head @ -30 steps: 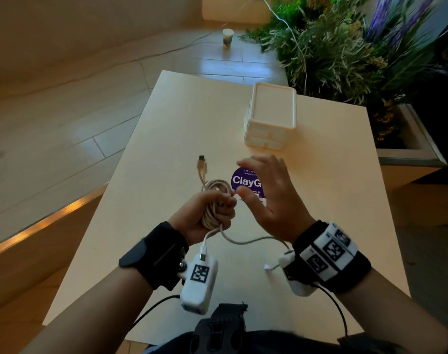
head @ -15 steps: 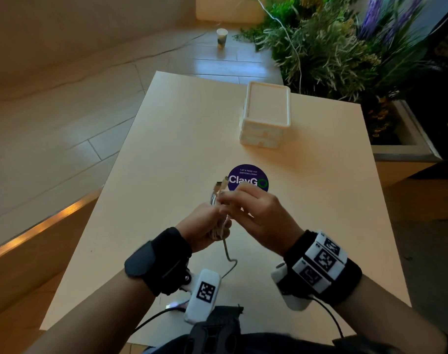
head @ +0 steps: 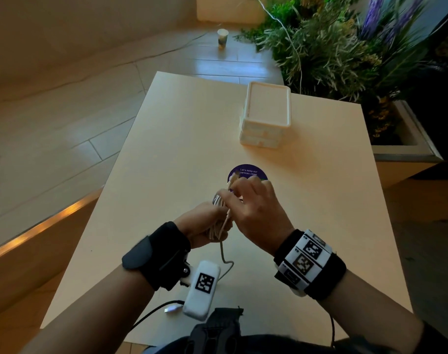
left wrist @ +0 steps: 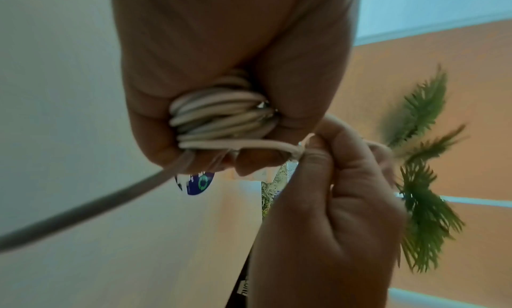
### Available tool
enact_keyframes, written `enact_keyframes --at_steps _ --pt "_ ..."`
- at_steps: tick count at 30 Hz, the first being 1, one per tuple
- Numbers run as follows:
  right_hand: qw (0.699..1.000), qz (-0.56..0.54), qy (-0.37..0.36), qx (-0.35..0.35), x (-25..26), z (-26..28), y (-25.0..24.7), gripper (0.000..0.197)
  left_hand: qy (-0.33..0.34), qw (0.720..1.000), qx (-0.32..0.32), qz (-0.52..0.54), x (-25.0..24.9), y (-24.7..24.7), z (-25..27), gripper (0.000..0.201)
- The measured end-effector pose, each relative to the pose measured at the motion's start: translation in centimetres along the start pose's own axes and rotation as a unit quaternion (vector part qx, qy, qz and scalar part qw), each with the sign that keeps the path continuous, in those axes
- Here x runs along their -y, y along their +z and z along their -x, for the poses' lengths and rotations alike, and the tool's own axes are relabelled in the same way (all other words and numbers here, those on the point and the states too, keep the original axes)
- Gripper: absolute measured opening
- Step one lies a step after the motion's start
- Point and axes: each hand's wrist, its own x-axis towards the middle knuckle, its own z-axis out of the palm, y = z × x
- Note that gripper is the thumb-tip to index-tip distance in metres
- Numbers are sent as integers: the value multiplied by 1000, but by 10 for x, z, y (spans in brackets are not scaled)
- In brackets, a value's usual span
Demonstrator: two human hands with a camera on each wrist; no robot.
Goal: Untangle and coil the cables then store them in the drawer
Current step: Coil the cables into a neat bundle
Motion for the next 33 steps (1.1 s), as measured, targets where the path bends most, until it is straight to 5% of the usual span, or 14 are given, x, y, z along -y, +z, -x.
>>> enact_keyframes --at_steps 4,9,13,21,24,27,33 --pt "999 17 12 -42 -3 1 2 13 -18 997 26 64 1 6 3 17" --pt "999 -40 1 -34 -13 -2 3 39 -49 995 -22 85 1 11 1 25" --pt "996 -48 12 -71 -9 -7 6 32 -58 982 -39 176 1 22 2 23" --pt "995 -84 -42 -20 -14 -12 11 28 -53 946 -8 319 10 28 6 20" --pt "998 -60 -17 -9 -20 -7 13 32 -54 930 37 363 11 17 6 49" --pt "999 -50 11 17 -21 -5 13 33 -33 942 95 319 9 11 11 71" --pt "975 -192 101 57 -6 -10 12 35 64 989 53 126 7 16 18 21"
